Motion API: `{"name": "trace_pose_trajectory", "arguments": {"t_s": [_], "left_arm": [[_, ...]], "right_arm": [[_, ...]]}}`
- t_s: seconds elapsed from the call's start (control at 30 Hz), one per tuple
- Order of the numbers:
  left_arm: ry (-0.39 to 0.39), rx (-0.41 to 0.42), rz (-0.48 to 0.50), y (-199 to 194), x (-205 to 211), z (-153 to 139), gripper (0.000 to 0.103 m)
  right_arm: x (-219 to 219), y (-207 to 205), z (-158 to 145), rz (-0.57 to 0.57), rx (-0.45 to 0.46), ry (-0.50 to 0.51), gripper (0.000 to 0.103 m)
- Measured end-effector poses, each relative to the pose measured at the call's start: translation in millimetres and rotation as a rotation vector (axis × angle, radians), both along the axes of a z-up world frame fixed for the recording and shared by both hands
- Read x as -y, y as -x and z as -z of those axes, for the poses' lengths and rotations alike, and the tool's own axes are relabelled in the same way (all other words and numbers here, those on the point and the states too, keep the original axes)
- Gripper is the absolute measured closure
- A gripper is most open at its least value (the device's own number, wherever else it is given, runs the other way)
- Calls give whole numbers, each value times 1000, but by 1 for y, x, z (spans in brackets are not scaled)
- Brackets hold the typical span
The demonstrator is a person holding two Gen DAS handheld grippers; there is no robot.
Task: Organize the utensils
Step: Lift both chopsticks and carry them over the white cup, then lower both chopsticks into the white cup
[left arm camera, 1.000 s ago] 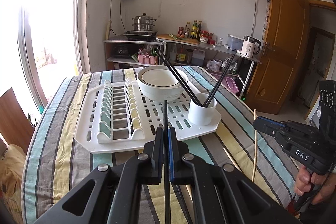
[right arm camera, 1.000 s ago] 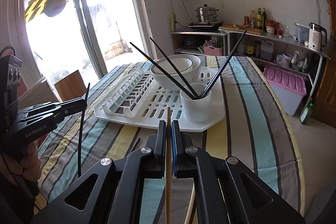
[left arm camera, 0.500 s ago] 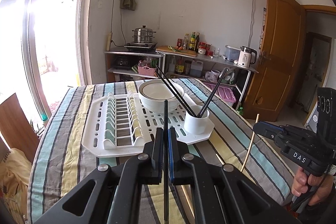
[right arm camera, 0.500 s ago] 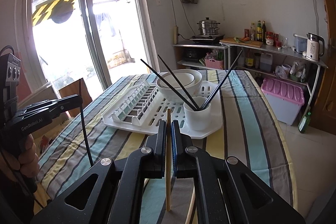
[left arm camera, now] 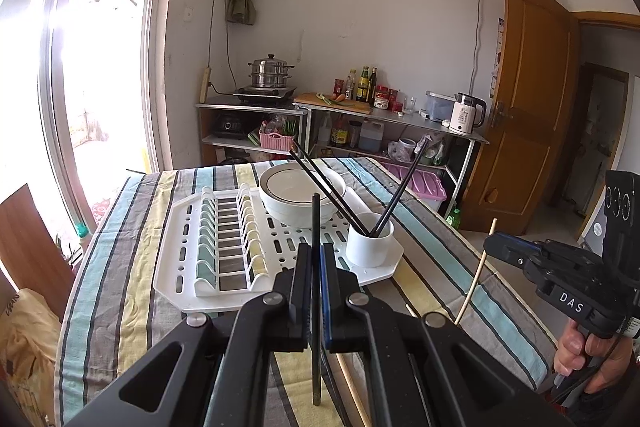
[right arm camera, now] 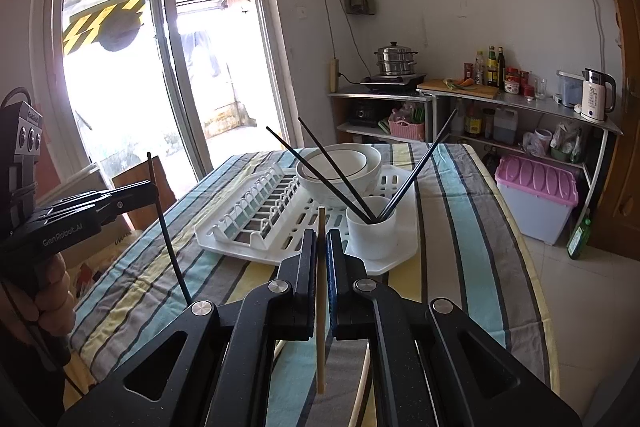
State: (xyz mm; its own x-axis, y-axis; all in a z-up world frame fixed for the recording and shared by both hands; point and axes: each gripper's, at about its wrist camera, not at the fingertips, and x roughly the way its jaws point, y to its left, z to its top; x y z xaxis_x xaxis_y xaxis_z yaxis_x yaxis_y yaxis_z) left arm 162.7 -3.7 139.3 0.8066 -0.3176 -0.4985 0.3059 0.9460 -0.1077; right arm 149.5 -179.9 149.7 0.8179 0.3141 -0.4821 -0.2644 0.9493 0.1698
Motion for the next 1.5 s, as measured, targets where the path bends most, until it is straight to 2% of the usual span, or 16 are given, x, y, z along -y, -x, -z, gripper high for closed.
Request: {"name": "trace_pose_trajectory", "arguments": {"t_s": [0.37,0.57,1.1,1.5], "left_arm": [[-3,4,51,-35,26,-22,100],[-12,4,77,-61,46,-36,100],[22,40,123,-125,85,-78,100],[37,0,137,-172,96,-62,100]], "right_arm": [[14,-24,-21,30,50,9,98],[24,-48,-31,50,60,2,98],[32,-110,-63,70,125,-8,99],[37,-153,-52,82,107,-26,98]]}}
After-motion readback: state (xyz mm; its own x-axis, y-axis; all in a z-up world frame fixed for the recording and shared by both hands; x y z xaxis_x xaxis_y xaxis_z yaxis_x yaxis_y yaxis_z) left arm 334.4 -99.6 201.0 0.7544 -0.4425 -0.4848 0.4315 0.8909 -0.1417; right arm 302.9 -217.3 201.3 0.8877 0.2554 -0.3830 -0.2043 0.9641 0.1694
